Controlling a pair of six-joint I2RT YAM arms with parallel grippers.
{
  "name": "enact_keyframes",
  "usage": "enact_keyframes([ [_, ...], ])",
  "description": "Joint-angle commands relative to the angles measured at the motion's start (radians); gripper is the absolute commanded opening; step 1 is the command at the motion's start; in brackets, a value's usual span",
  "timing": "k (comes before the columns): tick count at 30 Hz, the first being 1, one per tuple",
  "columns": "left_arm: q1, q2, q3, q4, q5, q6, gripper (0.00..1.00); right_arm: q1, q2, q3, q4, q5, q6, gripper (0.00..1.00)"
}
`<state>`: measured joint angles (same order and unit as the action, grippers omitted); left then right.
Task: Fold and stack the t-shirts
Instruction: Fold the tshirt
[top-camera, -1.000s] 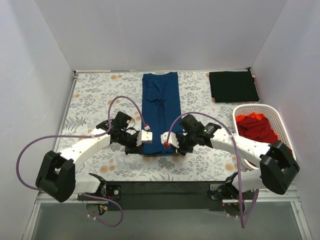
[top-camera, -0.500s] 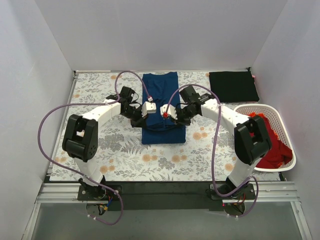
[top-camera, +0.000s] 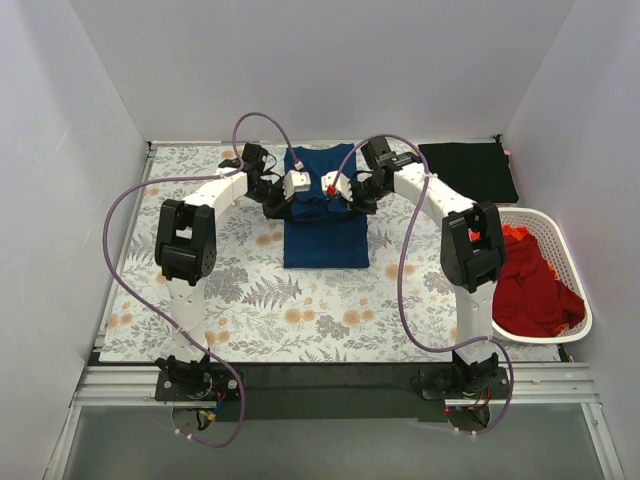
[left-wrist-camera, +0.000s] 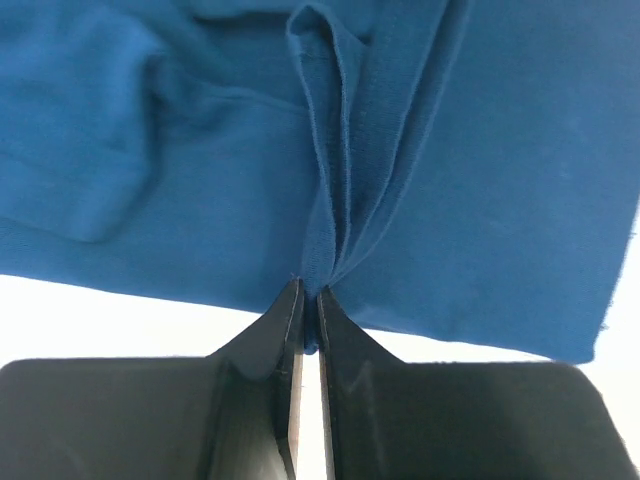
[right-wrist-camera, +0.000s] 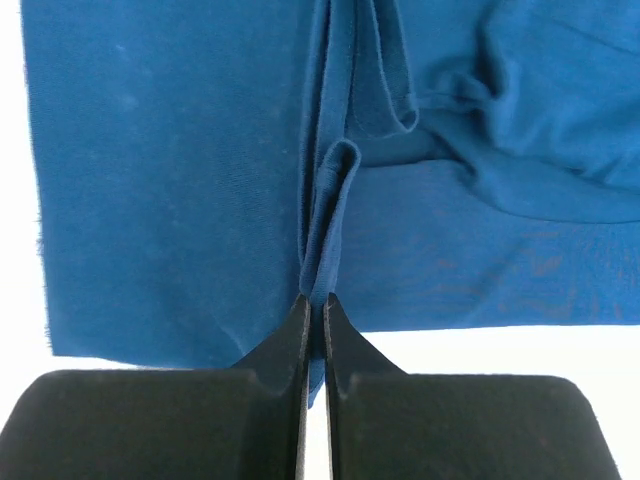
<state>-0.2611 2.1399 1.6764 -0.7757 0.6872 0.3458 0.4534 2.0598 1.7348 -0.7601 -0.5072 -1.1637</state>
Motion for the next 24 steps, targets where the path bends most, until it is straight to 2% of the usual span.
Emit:
enact_keyframes([
  [1, 0.020, 0.040, 0.107, -0.048, -0.011, 0.033, 0.00, -0.019, 0.046, 0.109, -0.047, -0.019, -0.093, 0.01],
  [9, 0.028, 0.113, 0.206, -0.053, -0.020, 0.027, 0.00, -0.042, 0.149, 0.224, -0.047, -0.024, -0.109, 0.01],
  [22, 0.037, 0.147, 0.244, -0.030, -0.066, 0.019, 0.00, -0.056, 0.212, 0.290, -0.041, -0.030, -0.139, 0.01],
  [23, 0.037, 0.150, 0.244, -0.028, -0.074, 0.016, 0.07, -0.056, 0.220, 0.299, -0.039, -0.027, -0.137, 0.09],
  [24, 0.037, 0.149, 0.247, -0.020, -0.081, 0.009, 0.21, -0.056, 0.224, 0.316, -0.038, -0.021, -0.123, 0.24],
])
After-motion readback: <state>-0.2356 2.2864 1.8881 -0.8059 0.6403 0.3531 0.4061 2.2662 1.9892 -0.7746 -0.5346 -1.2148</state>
